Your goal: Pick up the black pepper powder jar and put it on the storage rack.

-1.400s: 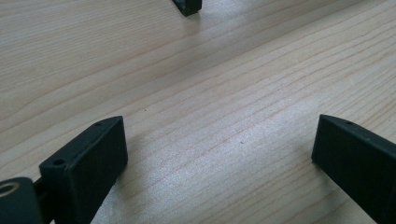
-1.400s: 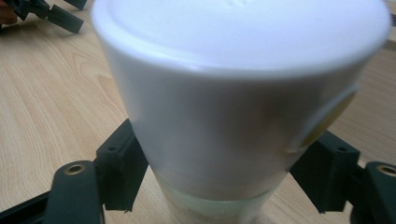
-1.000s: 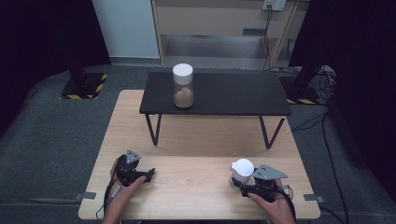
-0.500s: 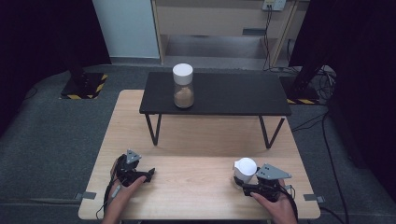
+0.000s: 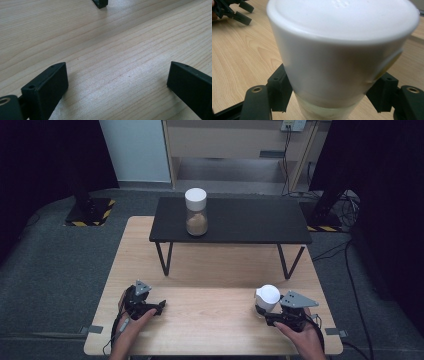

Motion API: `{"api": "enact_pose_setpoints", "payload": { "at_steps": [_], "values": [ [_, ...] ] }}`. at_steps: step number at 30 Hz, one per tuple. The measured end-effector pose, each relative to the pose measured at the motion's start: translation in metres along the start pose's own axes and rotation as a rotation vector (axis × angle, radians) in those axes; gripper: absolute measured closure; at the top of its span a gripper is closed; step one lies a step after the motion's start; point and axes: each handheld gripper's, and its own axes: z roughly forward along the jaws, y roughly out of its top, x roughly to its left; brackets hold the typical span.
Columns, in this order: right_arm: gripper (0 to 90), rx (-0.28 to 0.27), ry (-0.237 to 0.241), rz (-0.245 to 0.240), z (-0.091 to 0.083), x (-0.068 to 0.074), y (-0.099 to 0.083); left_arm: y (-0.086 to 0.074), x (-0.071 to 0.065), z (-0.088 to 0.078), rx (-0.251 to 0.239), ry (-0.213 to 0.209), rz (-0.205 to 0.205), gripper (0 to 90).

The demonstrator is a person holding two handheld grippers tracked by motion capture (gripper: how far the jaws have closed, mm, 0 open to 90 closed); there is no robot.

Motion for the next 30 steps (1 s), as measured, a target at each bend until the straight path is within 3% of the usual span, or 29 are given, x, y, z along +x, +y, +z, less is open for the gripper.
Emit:
{"api": "enact_pose_setpoints", "payload": {
  "at_steps": [7, 16, 30],
  "values": [
    [31.7, -0.01, 0.018, -0.007, 0.003, -0.01, 0.009, 0.0, -0.001, 0.0, 0.0, 0.003, -0.002, 2.0],
    [31.7, -0.004, 0.026, -0.04, 0.007, -0.022, 0.034, 0.0, 0.0, 0.0, 0.0, 0.002, -0.002, 2.0],
    [31.7, -0.045, 0.058, -0.025, 0.0, -0.036, 0.07, 0.0, 0.0, 0.0, 0.0, 0.002, -0.002, 2.0]
  ]
}}
